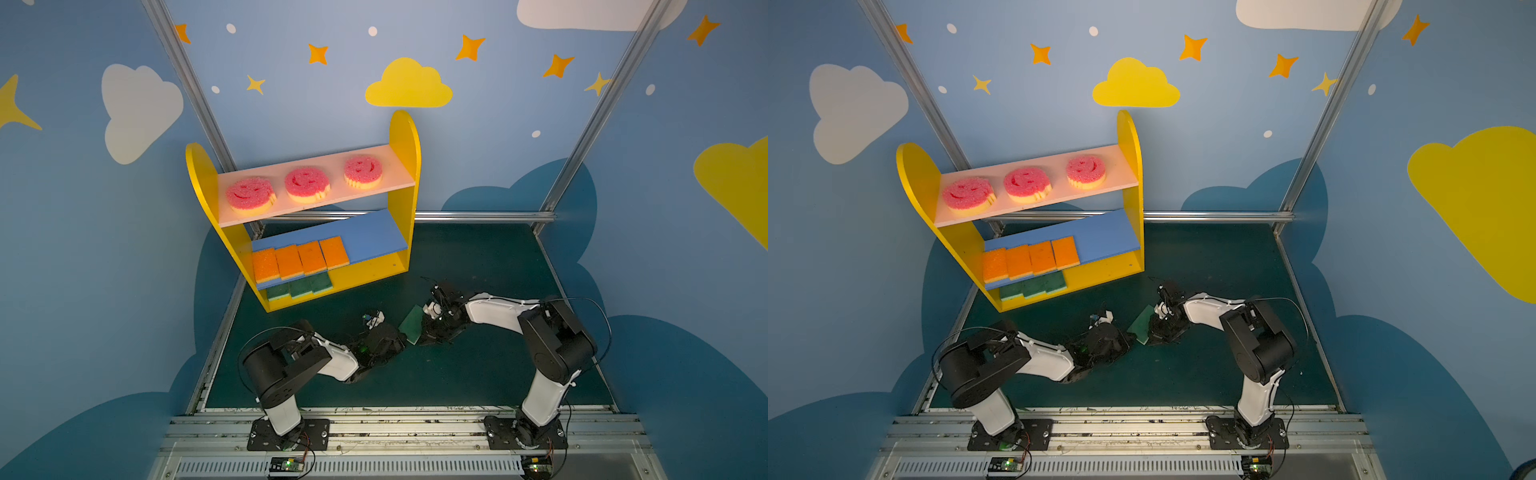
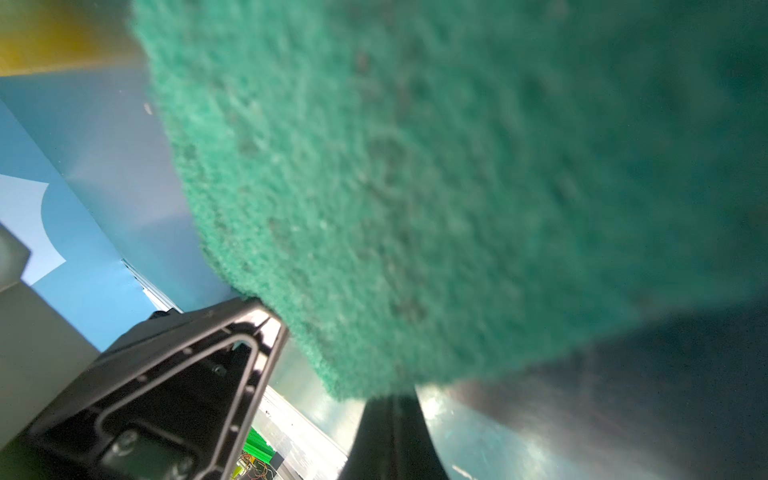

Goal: Place and organize the cleaning sponges onto the shelf
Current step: 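Grasp the green sponge with the left gripper and open the right gripper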

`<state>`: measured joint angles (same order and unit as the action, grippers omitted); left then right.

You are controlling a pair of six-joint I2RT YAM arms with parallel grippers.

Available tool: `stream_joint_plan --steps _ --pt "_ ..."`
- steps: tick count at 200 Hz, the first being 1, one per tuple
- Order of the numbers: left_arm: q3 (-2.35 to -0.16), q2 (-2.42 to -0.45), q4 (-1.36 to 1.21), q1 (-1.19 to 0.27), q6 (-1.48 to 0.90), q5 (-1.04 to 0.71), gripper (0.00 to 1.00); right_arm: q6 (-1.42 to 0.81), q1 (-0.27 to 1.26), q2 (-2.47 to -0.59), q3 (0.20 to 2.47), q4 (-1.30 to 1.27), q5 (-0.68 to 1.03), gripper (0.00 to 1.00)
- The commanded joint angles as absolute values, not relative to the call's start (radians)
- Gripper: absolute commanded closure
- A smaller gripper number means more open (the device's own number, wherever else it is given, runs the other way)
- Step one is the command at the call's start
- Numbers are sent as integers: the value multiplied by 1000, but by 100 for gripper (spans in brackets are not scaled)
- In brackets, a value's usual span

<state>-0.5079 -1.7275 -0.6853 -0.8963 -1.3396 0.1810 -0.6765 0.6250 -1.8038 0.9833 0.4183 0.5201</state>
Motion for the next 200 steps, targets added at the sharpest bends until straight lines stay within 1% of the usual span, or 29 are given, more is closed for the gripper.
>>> stream_joint_plan --steps 1,16,48,74,111,157,200 --pt "-488 -1711 -638 -894 -1334 250 97 -666 620 -1768 957 432 522 100" --pt "-475 -1661 -608 -880 -1332 288 97 -663 614 -1756 950 433 522 100" --pt "-458 -1544 -567 -821 -1282 314 97 -655 598 -1739 933 430 529 100" --pt "-437 -1447 -489 -768 -1296 359 97 -650 591 -1738 927 424 538 100" --pt "-363 -1352 -526 -663 -1285 354 97 -645 585 -1746 925 414 550 100" --pt "-325 -1315 -566 -555 -1268 323 97 -641 580 -1775 936 403 571 100" --pt "-356 -1379 -624 -480 -1261 269 97 -632 568 -1793 946 406 578 100"
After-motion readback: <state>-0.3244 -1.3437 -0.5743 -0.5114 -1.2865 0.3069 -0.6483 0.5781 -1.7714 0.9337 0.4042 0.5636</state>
